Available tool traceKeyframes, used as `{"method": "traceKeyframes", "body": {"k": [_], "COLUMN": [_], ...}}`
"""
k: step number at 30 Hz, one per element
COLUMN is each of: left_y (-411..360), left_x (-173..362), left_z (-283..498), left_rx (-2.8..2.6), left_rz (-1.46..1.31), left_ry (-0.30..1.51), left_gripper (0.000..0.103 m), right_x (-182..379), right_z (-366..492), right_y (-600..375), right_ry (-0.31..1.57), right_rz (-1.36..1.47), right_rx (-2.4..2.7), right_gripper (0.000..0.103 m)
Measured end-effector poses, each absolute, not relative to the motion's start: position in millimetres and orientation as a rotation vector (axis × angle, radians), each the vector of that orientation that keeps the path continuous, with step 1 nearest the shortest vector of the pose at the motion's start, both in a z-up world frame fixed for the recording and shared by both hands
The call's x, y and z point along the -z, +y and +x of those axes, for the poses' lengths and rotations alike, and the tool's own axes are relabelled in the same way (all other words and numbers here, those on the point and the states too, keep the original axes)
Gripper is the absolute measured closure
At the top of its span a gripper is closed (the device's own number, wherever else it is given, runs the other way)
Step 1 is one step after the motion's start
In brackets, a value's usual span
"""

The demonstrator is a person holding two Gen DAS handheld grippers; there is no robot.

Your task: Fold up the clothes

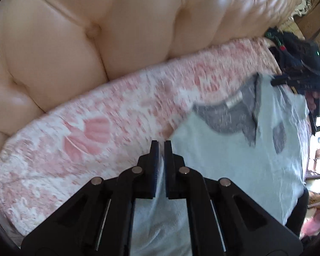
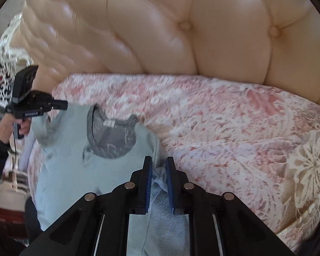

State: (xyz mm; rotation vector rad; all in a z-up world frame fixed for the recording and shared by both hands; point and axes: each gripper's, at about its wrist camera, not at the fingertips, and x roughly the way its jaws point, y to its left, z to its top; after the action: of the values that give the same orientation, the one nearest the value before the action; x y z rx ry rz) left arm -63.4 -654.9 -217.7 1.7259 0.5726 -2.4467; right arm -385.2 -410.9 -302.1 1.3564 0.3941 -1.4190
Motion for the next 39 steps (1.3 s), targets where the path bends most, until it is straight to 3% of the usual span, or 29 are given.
{"method": "traceKeyframes", "body": {"k": [5, 9, 11, 13, 17, 18, 19, 20, 23, 24, 26, 27, 28, 31, 36, 39], "left_y": [-667, -650, -649, -645, -626, -622, -618, -615, -617, -618, -620, -621, -622, -645, -701, -721], "left_x": [217, 241, 253, 257, 254, 257, 261, 264, 255, 252, 245, 242, 239, 201, 116, 101], "left_z": [-76, -83, -82, -80, -77, -79, -82, -84, -76, -73, -67, -64, -61, -29, 88, 151], "left_rx": [2.43, 2.419, 2.381, 2.385, 2.44, 2.419, 2.393, 2.366, 2.373, 2.376, 2.382, 2.385, 2.387, 2.395, 2.28, 2.156], "left_rz": [1.712, 1.813, 1.815, 1.845, 1.901, 1.918, 1.935, 1.95, 1.895, 1.875, 1.836, 1.817, 1.797, 1.67, 1.305, 1.158], "left_ry": [0.603, 0.587, 0.568, 0.588, 0.523, 0.463, 0.399, 0.336, 0.375, 0.391, 0.422, 0.438, 0.453, 0.614, 0.949, 1.009], "left_gripper": [0.098, 0.07, 0.07, 0.063, 0.063, 0.069, 0.097, 0.099, 0.098, 0.095, 0.068, 0.041, 0.037, 0.037, 0.037, 0.037], "right_x": [293, 302, 304, 305, 308, 309, 310, 310, 307, 302, 290, 285, 280, 267, 234, 214], "right_z": [-394, -394, -394, -394, -393, -393, -393, -393, -392, -392, -389, -386, -384, -374, -332, -302], "right_y": [-412, -416, -416, -415, -412, -412, -411, -411, -405, -401, -390, -384, -379, -363, -319, -290], "right_ry": [0.361, 0.379, 0.38, 0.378, 0.374, 0.373, 0.372, 0.371, 0.344, 0.323, 0.288, 0.274, 0.261, 0.237, 0.107, 0.001], "right_rz": [1.351, 1.369, 1.374, 1.376, 1.382, 1.384, 1.385, 1.386, 1.377, 1.36, 1.32, 1.307, 1.294, 1.288, 1.203, 1.143], "right_rx": [1.484, 1.512, 1.513, 1.514, 1.514, 1.515, 1.515, 1.515, 1.54, 1.555, 1.602, 1.62, 1.637, 1.64, 1.675, 1.683], "right_gripper": [0.091, 0.091, 0.091, 0.091, 0.091, 0.091, 0.091, 0.091, 0.091, 0.087, 0.085, 0.084, 0.08, 0.064, 0.059, 0.05]}}
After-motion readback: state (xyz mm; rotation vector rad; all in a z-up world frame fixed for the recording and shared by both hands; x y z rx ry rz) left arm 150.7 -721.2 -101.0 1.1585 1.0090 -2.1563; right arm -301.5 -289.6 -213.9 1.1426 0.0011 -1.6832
